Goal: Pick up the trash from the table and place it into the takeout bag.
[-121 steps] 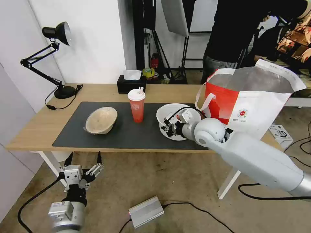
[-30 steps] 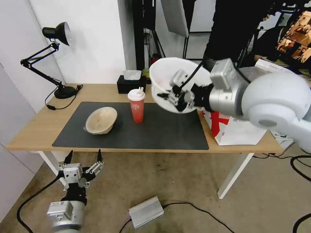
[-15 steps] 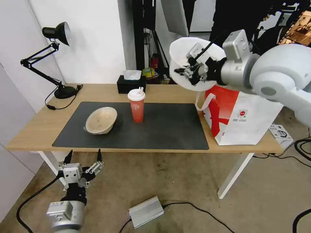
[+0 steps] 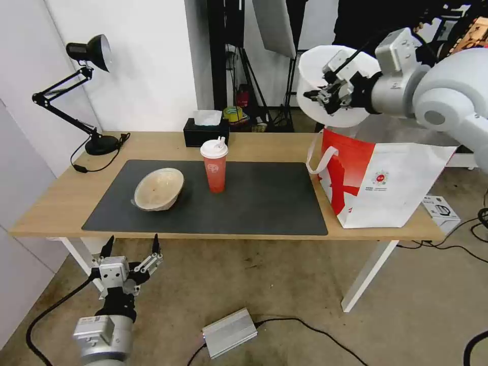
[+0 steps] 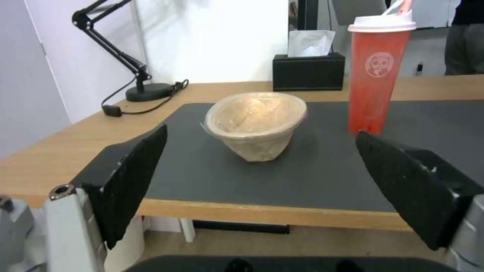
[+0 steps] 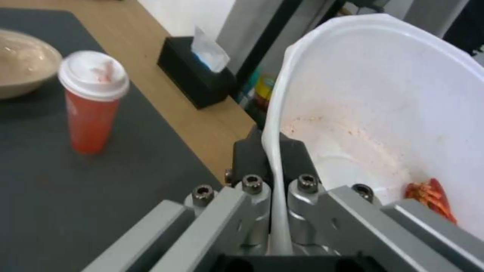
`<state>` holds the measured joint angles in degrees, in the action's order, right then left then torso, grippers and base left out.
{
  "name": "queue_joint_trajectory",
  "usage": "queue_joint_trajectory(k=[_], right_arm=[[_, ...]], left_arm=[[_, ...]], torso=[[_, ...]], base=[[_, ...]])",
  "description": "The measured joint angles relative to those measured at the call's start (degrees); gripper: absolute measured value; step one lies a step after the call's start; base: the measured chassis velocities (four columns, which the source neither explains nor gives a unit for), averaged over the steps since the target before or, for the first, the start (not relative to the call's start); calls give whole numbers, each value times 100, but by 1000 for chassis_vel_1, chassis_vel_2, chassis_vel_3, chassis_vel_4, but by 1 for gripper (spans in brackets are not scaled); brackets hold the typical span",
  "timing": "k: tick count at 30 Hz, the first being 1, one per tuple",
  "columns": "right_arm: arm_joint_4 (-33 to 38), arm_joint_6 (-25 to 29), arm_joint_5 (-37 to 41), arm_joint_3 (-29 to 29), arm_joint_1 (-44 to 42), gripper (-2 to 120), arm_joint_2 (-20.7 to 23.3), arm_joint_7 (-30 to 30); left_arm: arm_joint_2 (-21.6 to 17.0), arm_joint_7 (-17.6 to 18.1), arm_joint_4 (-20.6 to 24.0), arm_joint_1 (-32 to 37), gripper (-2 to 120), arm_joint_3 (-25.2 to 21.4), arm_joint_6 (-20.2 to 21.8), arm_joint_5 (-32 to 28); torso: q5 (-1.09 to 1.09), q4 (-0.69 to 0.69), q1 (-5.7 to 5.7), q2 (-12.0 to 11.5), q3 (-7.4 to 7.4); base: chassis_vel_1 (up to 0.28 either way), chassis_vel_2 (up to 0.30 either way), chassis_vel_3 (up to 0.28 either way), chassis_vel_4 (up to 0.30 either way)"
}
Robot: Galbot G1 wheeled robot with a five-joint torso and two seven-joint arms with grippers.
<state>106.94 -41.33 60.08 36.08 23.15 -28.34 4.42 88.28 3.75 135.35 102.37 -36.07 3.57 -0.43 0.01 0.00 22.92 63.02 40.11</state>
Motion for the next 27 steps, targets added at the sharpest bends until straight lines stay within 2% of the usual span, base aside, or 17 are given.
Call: queue_joint_trajectory(k=[27], right_arm=[[-193, 5, -602, -875, -1194, 0, 669, 369]], left_arm=[[-85, 10, 24, 16, 100, -32, 0, -19]], torso=[[0, 0, 0, 0, 0]], base=[[0, 0, 0, 0]])
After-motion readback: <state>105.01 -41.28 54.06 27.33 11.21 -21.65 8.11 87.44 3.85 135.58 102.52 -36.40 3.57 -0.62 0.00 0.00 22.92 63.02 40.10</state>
